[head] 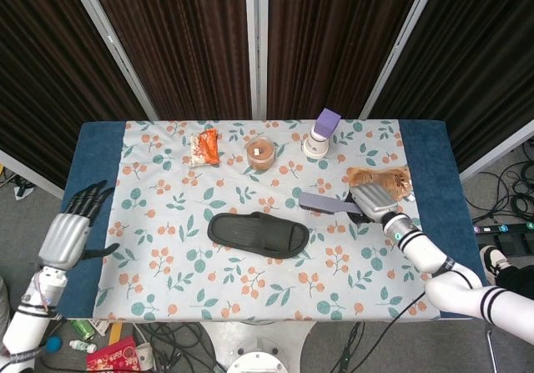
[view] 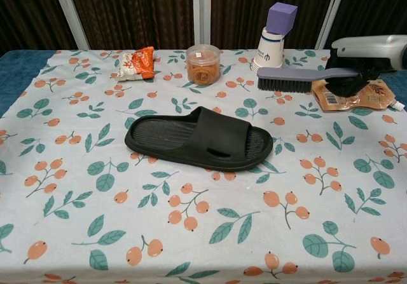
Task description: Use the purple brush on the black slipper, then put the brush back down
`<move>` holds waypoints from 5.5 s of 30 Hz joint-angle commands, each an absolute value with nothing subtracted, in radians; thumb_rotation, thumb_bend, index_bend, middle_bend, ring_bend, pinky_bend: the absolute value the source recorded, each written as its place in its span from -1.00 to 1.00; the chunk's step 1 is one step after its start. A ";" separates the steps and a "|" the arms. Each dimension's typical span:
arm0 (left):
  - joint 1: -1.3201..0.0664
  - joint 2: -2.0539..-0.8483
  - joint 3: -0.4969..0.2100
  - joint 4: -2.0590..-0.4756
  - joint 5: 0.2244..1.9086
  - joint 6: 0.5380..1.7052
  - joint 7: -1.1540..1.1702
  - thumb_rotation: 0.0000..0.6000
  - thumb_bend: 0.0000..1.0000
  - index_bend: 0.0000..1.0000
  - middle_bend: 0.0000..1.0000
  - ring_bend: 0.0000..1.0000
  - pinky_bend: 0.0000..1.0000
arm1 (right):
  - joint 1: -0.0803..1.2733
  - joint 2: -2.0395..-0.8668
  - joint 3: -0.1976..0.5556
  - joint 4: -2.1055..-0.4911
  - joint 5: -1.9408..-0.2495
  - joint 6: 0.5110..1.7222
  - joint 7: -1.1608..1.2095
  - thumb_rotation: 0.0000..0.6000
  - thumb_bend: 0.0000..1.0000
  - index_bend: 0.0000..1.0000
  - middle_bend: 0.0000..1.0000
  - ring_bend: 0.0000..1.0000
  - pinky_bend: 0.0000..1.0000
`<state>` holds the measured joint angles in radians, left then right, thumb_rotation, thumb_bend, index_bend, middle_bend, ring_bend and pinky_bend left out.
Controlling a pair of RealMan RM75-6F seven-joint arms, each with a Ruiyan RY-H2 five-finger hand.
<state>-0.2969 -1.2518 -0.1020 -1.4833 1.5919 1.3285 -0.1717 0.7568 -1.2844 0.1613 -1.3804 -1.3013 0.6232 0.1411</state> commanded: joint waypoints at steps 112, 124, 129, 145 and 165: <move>-0.939 -1.704 -0.099 -1.082 1.371 0.620 -0.276 1.00 -0.62 -0.18 -0.05 -0.34 -0.45 | 0.883 -1.568 -0.040 -1.135 -1.586 0.761 0.206 1.00 0.86 1.00 0.98 1.00 1.00; -0.942 -1.707 -0.098 -1.077 1.375 0.622 -0.282 1.00 -0.62 -0.18 -0.05 -0.34 -0.45 | 0.850 -1.500 -0.045 -1.185 -1.619 0.875 0.281 1.00 0.86 1.00 0.98 1.00 1.00; -0.944 -1.707 -0.098 -1.076 1.375 0.621 -0.284 1.00 -0.62 -0.18 -0.05 -0.34 -0.45 | 0.880 -1.555 -0.003 -1.109 -1.581 0.830 0.269 1.00 0.86 1.00 0.98 1.00 1.00; -0.951 -1.709 -0.099 -1.063 1.377 0.613 -0.298 1.00 -0.62 -0.18 -0.05 -0.34 -0.45 | 0.849 -1.550 -0.141 -1.127 -1.687 0.849 0.279 1.00 0.86 1.00 0.98 1.00 1.00; -0.879 -1.566 -0.133 -1.240 1.398 0.801 -0.302 1.00 -0.67 -0.76 -0.71 -0.91 -0.75 | 0.743 -1.434 -0.044 -1.105 -1.451 0.843 0.304 1.00 0.73 1.00 0.98 1.00 1.00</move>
